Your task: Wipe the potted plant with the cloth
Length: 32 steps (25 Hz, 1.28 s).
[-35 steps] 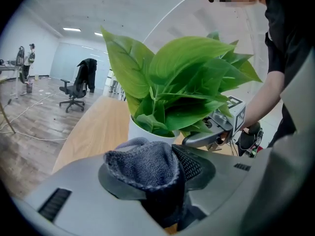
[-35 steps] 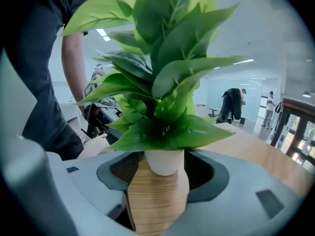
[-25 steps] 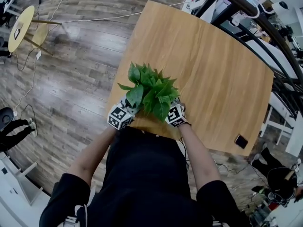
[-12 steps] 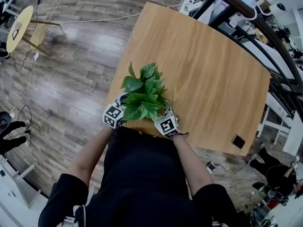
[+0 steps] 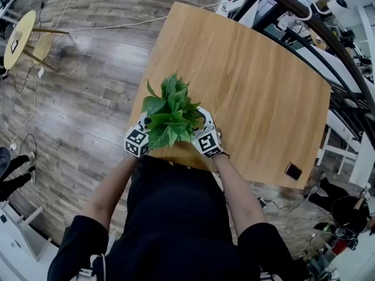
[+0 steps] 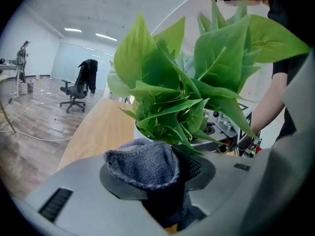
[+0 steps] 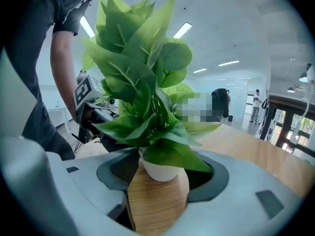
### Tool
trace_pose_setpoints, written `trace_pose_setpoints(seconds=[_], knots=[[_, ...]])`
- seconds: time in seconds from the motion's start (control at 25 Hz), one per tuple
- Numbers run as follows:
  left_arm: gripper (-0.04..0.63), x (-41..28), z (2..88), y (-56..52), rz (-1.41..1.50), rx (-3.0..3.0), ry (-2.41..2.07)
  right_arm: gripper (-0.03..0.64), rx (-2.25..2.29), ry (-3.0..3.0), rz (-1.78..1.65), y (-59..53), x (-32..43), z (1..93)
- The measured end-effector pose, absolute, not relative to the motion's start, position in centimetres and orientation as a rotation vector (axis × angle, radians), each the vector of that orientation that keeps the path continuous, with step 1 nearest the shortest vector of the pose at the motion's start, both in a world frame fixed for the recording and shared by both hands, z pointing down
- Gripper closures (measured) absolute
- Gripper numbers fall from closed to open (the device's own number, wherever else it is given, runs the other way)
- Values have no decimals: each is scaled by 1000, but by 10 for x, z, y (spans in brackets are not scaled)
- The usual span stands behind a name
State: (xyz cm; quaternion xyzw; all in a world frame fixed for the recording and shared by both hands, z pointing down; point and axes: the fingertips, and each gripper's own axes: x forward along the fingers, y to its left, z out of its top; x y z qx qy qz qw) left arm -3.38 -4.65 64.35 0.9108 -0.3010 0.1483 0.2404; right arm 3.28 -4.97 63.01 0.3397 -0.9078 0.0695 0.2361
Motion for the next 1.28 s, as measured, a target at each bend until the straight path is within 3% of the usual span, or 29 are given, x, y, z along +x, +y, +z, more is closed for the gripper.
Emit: trace_pose_setpoints(seconds=[0.48, 1.08, 1.28], knots=[[411, -14, 643, -16, 378, 2491, -781, 344, 1006, -2483, 298, -43, 31, 635], [411, -29, 629, -44, 376, 2504, -802, 344, 858, -2452, 46, -52, 35, 629], [400, -25, 635, -41, 356, 2494, -810, 344, 922, -2446, 106, -54, 32, 629]])
